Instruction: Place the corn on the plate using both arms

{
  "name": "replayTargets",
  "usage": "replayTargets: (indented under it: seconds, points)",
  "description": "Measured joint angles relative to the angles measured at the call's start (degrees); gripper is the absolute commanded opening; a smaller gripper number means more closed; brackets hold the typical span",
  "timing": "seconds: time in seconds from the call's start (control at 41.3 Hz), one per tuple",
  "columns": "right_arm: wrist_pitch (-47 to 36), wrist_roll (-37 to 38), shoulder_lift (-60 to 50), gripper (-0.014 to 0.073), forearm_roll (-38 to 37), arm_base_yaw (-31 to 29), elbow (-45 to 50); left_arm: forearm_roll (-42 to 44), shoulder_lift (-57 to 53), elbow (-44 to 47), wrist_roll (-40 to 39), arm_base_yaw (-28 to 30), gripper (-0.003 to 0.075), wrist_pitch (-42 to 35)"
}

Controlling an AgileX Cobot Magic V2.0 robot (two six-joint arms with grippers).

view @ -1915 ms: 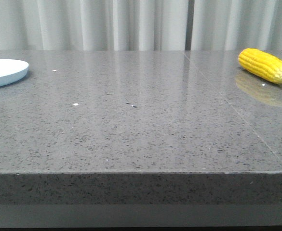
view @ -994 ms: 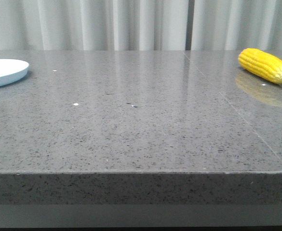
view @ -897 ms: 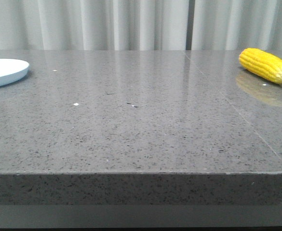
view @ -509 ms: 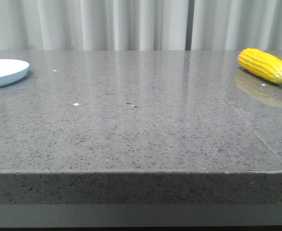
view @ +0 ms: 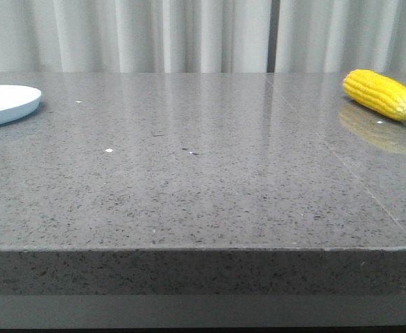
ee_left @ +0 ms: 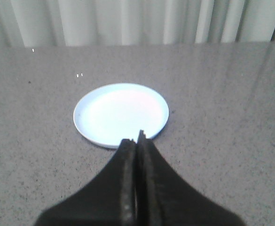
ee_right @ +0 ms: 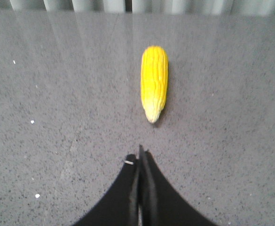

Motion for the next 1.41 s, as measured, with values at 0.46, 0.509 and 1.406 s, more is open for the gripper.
replayTargets:
  seconds: [0.46,0.509,1.406]
  points:
    - [0.1,-0.5,9.3,0.05,0.0,0.0,0.0,0.0,8.8,0.0,0.7,0.0,0.0385,1.7]
    - [0.1,-0.6,9.8,0.0609,0.0,0.0,0.0,0.0,9.3,0.0,1.2,0.0,0.0479,2.0]
    - [0.0,-0.6,11.4,0.0633,0.0,0.0,0.0,3.4,40.7,-17.5,2.7,4.9,0.0586,13.0]
